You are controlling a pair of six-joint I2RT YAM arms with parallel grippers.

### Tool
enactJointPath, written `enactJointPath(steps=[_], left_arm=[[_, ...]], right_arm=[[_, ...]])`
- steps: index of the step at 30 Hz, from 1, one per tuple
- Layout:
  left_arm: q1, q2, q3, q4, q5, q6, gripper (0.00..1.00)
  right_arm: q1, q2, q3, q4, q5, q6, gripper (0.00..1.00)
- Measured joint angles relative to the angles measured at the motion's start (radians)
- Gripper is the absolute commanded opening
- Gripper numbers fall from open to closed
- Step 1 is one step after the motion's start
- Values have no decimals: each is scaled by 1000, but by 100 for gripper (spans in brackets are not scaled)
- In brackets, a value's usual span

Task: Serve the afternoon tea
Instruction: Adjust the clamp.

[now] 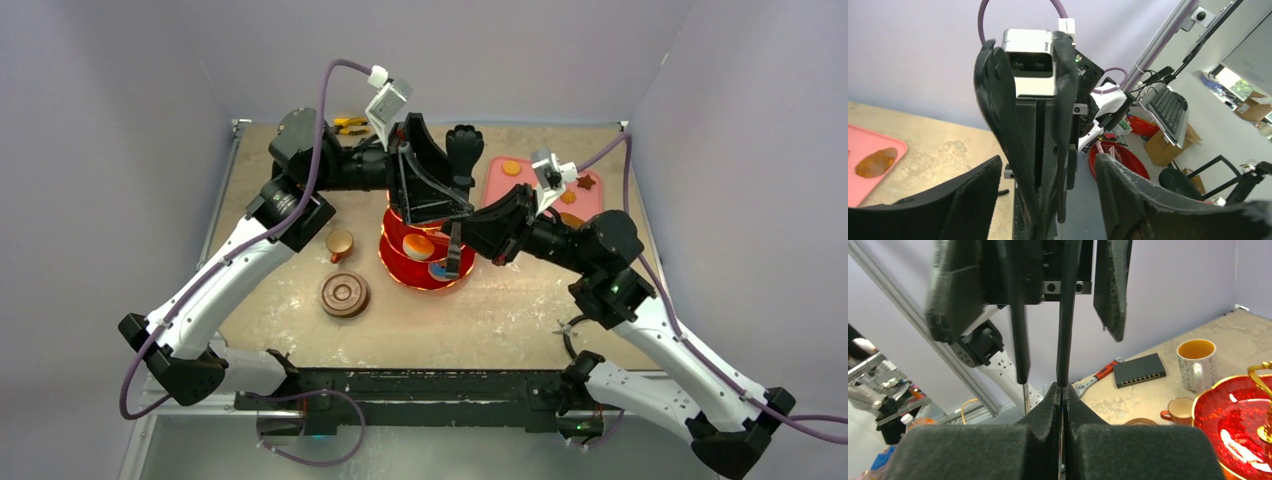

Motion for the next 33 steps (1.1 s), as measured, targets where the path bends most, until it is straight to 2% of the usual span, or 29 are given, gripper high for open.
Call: enactJointPath(steps=[5,9,15,25,31,33], left_arm=[[8,-13,0,-28,-16,19,86],[19,-37,-4,-66,-24,39,87],[21,-64,-8,-84,-17,50,80],[21,-66,-7,-80,13,37,69],[26,-63,-7,-59,23,19,50],[27,-60,-7,-45,23,12,46]], right_arm=[[0,-57,1,-86,58,-32,0],[0,-82,35,-185,108,-72,0],[0,-51,103,-257,153,-121,0],[0,-4,105,-327,169,-150,0],[0,6,106,-314,164,-153,0],[0,17,106,-304,150,-153,0]])
